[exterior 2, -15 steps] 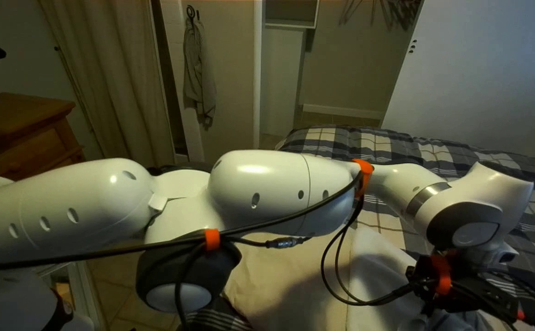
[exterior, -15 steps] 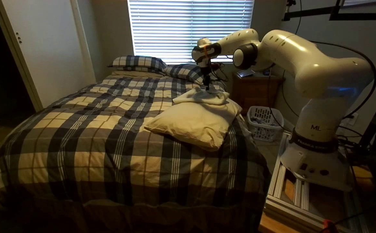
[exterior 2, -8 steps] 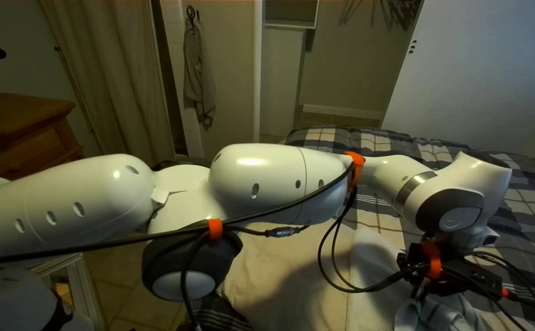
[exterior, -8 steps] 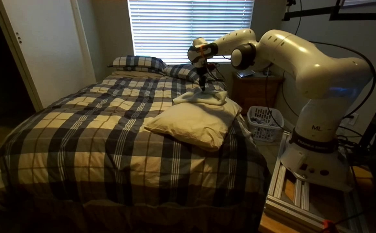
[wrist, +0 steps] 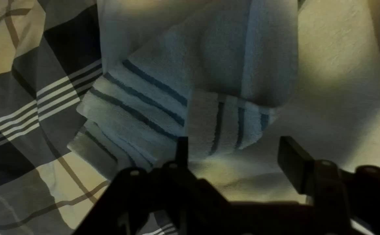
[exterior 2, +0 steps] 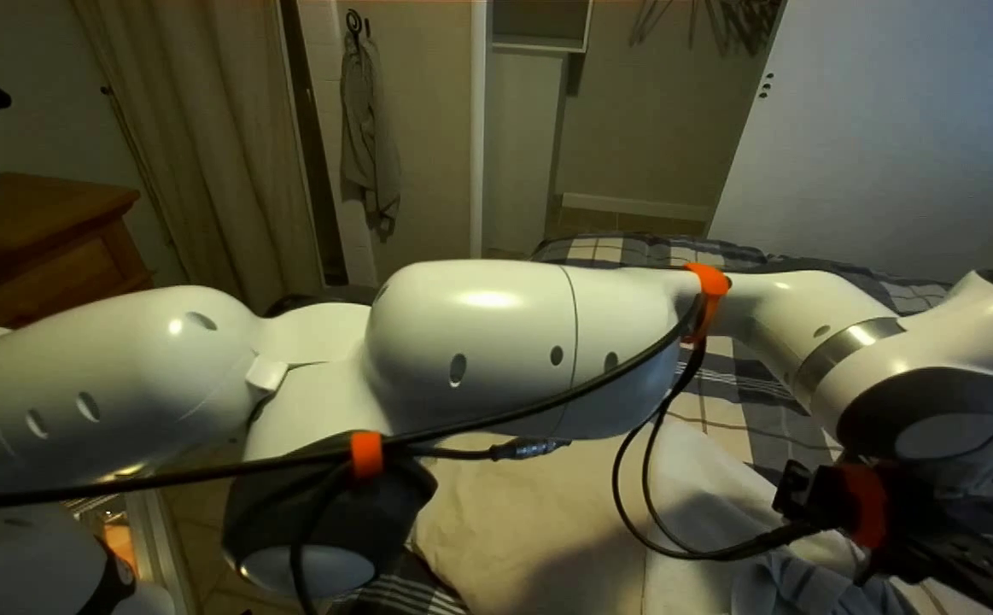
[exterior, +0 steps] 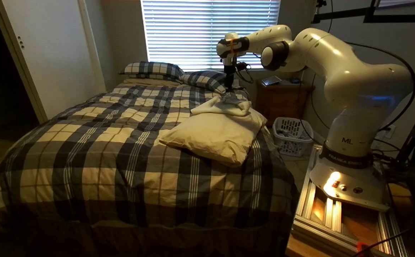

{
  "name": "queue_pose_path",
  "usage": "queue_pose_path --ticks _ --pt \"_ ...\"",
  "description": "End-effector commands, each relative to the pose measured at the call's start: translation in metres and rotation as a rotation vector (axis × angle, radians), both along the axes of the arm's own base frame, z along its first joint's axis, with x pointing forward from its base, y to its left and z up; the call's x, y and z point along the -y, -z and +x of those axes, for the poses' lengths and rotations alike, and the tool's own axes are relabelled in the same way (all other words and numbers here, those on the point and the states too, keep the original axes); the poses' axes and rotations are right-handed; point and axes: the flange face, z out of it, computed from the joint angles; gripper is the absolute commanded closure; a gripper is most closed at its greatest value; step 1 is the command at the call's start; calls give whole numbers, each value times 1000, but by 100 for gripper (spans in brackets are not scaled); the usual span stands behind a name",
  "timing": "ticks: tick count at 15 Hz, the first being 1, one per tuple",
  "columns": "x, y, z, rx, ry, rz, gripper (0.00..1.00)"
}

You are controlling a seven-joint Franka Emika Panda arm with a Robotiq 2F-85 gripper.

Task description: Fold the towel into a triangle twice.

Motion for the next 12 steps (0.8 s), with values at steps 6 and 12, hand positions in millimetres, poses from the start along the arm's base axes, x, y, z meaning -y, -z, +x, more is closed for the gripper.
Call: queue_pose_path --ticks 6,12 --pt "41 14 -49 48 -3 227 0" --pt "34 44 -45 94 1 320 0"
